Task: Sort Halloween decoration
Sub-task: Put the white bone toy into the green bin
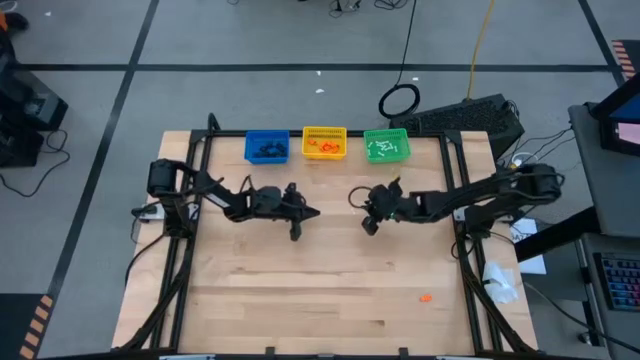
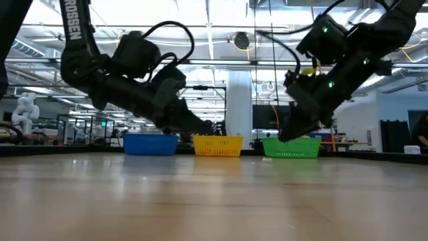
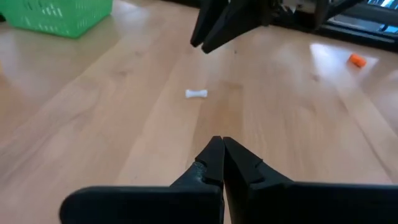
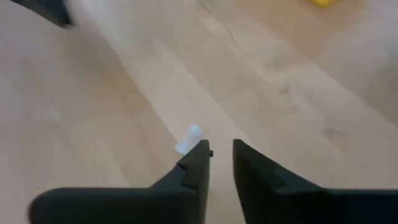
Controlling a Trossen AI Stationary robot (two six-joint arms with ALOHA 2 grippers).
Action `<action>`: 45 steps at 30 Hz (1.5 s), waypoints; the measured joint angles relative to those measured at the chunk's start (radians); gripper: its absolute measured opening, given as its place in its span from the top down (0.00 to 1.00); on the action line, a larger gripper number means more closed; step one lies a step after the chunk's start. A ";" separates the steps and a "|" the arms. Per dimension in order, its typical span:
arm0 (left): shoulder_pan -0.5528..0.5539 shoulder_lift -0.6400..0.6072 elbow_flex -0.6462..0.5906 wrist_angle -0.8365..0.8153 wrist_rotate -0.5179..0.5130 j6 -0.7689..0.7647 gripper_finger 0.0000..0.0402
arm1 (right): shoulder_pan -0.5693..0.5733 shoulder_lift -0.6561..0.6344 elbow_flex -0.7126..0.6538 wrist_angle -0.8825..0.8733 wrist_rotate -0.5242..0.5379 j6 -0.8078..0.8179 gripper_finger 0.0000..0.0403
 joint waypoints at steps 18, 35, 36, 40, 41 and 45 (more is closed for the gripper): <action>-0.088 0.000 -0.074 0.059 -0.146 -0.025 1.00 | 0.067 0.296 0.008 0.342 0.024 0.065 0.68; -0.119 0.000 -0.074 0.055 -0.211 -0.023 1.00 | 0.058 0.390 0.117 0.186 0.113 0.064 0.83; -0.119 0.000 -0.074 0.055 -0.211 -0.023 1.00 | 0.055 0.390 0.117 0.176 0.110 0.063 0.85; -0.119 0.000 -0.074 0.050 -0.211 -0.023 1.00 | 0.039 0.389 0.116 0.159 0.064 0.052 0.94; -0.119 0.000 -0.074 0.050 -0.211 -0.023 1.00 | 0.035 0.385 0.116 0.157 0.051 0.047 0.96; -0.119 0.000 -0.073 0.050 -0.211 -0.023 1.00 | 0.022 0.368 0.116 0.147 0.015 0.032 0.98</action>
